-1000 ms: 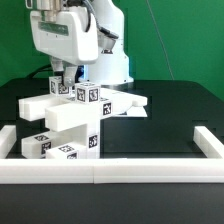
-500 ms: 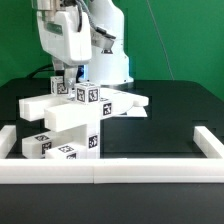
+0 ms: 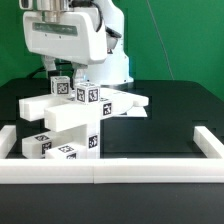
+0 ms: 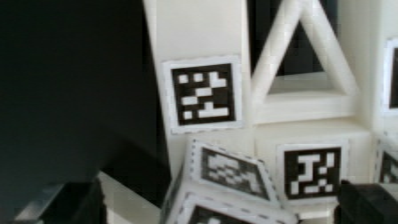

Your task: Assemble chair

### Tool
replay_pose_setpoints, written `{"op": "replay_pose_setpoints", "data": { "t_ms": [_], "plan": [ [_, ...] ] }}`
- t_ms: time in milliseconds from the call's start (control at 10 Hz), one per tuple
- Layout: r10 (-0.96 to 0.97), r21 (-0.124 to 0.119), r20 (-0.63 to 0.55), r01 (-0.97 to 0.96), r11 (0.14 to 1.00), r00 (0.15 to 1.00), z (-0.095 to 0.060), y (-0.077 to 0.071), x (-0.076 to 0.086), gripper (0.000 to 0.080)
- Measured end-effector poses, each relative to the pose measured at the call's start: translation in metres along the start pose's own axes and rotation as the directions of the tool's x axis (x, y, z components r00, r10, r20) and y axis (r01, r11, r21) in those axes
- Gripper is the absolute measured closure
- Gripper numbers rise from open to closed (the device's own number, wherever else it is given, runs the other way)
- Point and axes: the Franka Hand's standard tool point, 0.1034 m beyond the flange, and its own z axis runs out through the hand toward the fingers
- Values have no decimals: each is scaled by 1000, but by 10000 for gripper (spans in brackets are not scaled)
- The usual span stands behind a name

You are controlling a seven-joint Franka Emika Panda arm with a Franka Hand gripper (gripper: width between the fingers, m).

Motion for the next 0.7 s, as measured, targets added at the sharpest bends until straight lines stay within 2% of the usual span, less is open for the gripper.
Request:
{"op": "replay_pose_setpoints", "data": {
  "t_ms": [300, 700],
  "plan": [
    [-259, -10, -3, 259, 966, 966, 0, 0, 1, 151],
    [-539, -13, -6, 539, 842, 842, -1, 2, 3, 151]
  ]
}}
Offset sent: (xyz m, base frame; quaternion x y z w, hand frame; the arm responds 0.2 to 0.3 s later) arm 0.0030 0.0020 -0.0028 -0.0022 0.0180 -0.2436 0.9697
